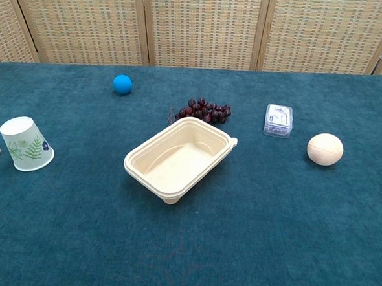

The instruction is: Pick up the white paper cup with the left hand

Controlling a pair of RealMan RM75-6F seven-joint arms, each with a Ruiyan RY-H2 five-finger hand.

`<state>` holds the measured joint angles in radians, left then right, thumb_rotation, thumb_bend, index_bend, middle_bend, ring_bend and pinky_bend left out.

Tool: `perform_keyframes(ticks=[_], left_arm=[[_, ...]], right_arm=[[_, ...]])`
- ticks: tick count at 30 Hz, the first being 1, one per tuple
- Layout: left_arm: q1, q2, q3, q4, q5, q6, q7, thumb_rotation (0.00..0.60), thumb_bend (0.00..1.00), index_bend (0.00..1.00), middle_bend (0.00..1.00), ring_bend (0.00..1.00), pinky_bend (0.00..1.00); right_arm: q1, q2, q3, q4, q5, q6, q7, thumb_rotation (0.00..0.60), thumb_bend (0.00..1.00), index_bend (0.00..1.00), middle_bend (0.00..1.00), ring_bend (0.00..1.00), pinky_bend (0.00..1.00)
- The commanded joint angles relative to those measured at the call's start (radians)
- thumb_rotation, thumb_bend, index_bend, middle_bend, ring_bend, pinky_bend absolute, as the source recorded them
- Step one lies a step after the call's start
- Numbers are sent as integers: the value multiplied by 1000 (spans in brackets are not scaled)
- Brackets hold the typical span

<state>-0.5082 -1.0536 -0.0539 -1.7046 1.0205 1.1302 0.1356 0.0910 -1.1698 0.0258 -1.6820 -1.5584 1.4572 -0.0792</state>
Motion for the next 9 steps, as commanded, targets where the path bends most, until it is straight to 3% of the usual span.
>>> perform_keyframes(ticks=[1,4,9], left_arm=[[178,-114,48,9,322,344,-57,600,251,0,0,0,0],[233,-220,56,86,400,473,-6,600,251,0,0,0,0],[276,-291,83,141,433,504,33,600,251,0,0,0,0]], right_arm=[[3,-10,0,13,-13,6,3,600,88,0,0,0,0],[4,-23,0,28,-31,18,8,600,88,0,0,0,0],[2,-28,-1,42,-42,31,15,600,88,0,0,0,0]])
